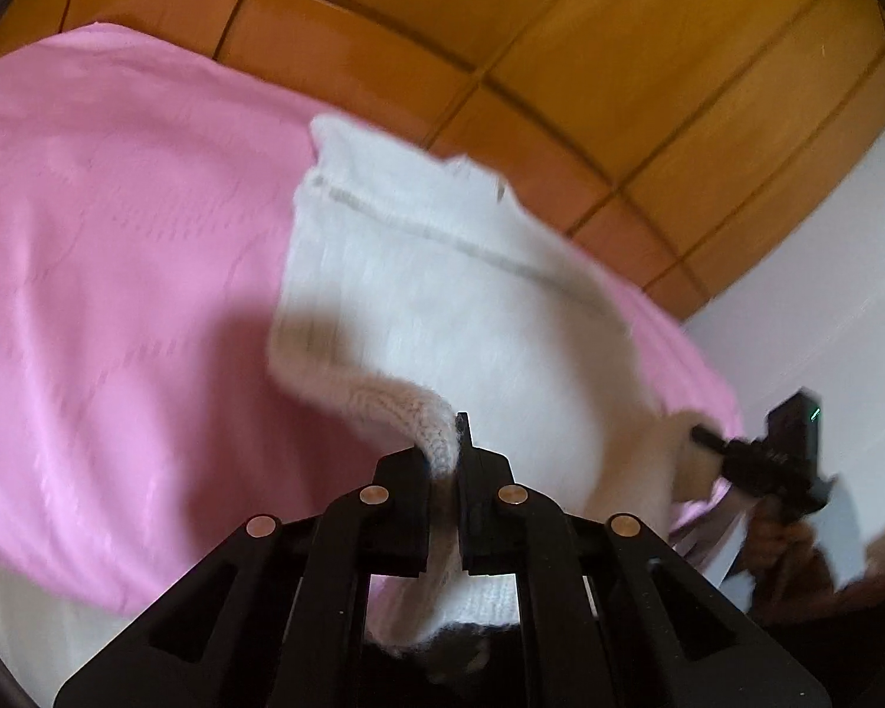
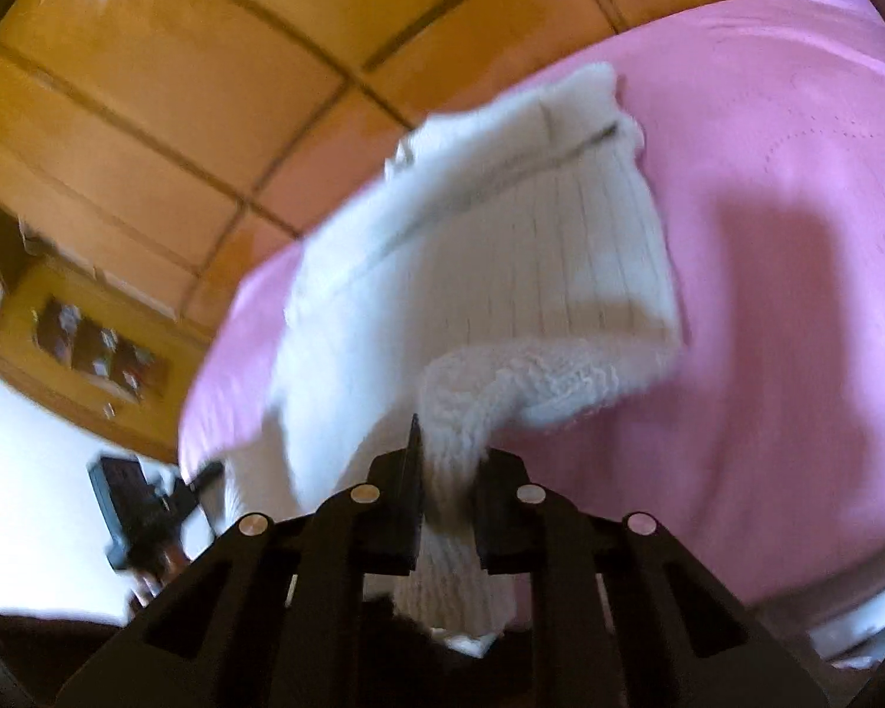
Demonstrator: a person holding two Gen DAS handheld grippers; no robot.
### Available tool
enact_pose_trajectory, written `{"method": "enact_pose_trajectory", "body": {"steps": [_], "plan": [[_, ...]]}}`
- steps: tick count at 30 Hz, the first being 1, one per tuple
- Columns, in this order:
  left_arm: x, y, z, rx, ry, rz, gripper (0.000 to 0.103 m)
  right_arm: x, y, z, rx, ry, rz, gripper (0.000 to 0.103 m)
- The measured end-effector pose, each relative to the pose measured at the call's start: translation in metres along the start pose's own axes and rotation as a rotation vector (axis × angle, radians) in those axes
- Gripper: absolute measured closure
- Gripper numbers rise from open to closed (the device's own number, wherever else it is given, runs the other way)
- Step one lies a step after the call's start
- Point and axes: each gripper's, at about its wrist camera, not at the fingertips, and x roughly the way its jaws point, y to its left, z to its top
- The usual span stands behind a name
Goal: Fold small clothes
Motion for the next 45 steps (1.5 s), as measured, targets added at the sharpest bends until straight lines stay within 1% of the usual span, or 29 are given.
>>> {"method": "enact_pose_trajectory", "body": {"steps": [3, 7, 8, 9, 11, 12, 13, 14, 15, 16, 17, 18, 20, 21, 22, 24, 26, 28, 29, 30, 31, 32, 33, 34, 35, 41, 45], "plan": [[0.020, 0.007, 0.029, -0.070, -0.020, -0.017, 0.097, 0.016, -0.008, 0.025, 0.040, -0.038, -0.034, 0.091], [0.049, 0.009, 0.063, -0.074, -0.022, 0.016, 0.097, 0.029, -0.029, 0.053, 0.132, -0.090, -0.055, 0.091], [0.056, 0.010, 0.071, -0.079, -0.020, 0.024, 0.097, 0.026, -0.038, 0.062, 0.152, -0.098, -0.056, 0.091], [0.064, 0.010, 0.081, -0.082, -0.025, 0.042, 0.097, 0.030, -0.042, 0.072, 0.178, -0.108, -0.060, 0.091], [0.075, 0.014, 0.100, -0.092, -0.034, 0.084, 0.097, 0.038, -0.046, 0.087, 0.185, -0.122, -0.075, 0.089], [0.077, 0.016, 0.105, -0.105, -0.035, 0.098, 0.093, 0.039, -0.049, 0.092, 0.190, -0.128, -0.072, 0.084], [0.078, 0.019, 0.109, -0.122, -0.034, 0.116, 0.087, 0.040, -0.050, 0.096, 0.197, -0.137, -0.063, 0.075], [0.077, 0.024, 0.113, -0.138, -0.043, 0.133, 0.064, 0.039, -0.051, 0.097, 0.196, -0.143, -0.042, 0.068], [0.073, 0.029, 0.116, -0.155, -0.072, 0.142, 0.040, 0.037, -0.050, 0.098, 0.193, -0.149, -0.034, 0.048], [0.067, 0.032, 0.114, -0.162, -0.098, 0.139, 0.034, 0.032, -0.049, 0.098, 0.181, -0.166, -0.041, 0.028], [0.063, 0.035, 0.112, -0.157, -0.111, 0.129, 0.034, 0.031, -0.048, 0.098, 0.172, -0.177, -0.050, 0.024], [0.060, 0.039, 0.108, -0.148, -0.100, 0.131, 0.034, 0.025, -0.047, 0.095, 0.151, -0.189, -0.059, 0.023], [0.060, 0.046, 0.100, -0.137, -0.078, 0.144, 0.034, 0.017, -0.048, 0.087, 0.127, -0.180, -0.068, 0.021], [0.061, 0.050, 0.093, -0.128, -0.058, 0.141, 0.034, 0.015, -0.049, 0.083, 0.116, -0.177, -0.082, 0.018], [0.063, 0.054, 0.085, -0.120, -0.034, 0.139, 0.034, 0.014, -0.047, 0.079, 0.095, -0.171, -0.107, 0.018], [0.067, 0.058, 0.069, -0.115, -0.002, 0.130, 0.034, 0.016, -0.046, 0.066, 0.040, -0.140, -0.160, 0.018], [0.072, 0.061, 0.060, -0.123, 0.013, 0.109, 0.034, 0.027, -0.045, 0.053, -0.012, -0.092, -0.209, 0.021], [0.077, 0.056, 0.055, -0.104, 0.013, 0.107, 0.034, 0.043, -0.044, 0.045, -0.035, -0.059, -0.248, 0.031], [0.080, 0.053, 0.056, -0.092, 0.022, 0.098, 0.042, 0.049, -0.042, 0.043, -0.052, -0.064, -0.289, 0.033], [0.087, 0.049, 0.057, -0.079, 0.040, 0.081, 0.068, 0.053, -0.039, 0.042, -0.060, -0.069, -0.307, 0.039], [0.090, 0.045, 0.057, -0.066, 0.054, 0.092, 0.084, 0.056, -0.036, 0.044, -0.064, -0.068, -0.332, 0.058], [0.093, 0.040, 0.057, -0.047, 0.061, 0.112, 0.085, 0.056, -0.034, 0.045, -0.063, -0.063, -0.335, 0.076], [0.093, 0.036, 0.057, -0.036, 0.058, 0.121, 0.088, 0.057, -0.034, 0.048, -0.043, -0.044, -0.285, 0.079], [0.091, 0.034, 0.055, -0.031, 0.053, 0.124, 0.089, 0.055, -0.032, 0.049, -0.032, -0.042, -0.287, 0.081], [0.087, 0.032, 0.054, -0.026, 0.049, 0.126, 0.090, 0.052, -0.028, 0.048, -0.056, -0.048, -0.296, 0.082], [0.063, 0.033, 0.041, -0.063, 0.037, 0.081, 0.092, 0.023, -0.019, 0.033, -0.048, -0.073, -0.230, 0.086], [0.044, 0.026, 0.025, -0.058, 0.045, 0.059, 0.092, 0.006, -0.010, 0.022, -0.044, -0.081, -0.197, 0.087]]}}
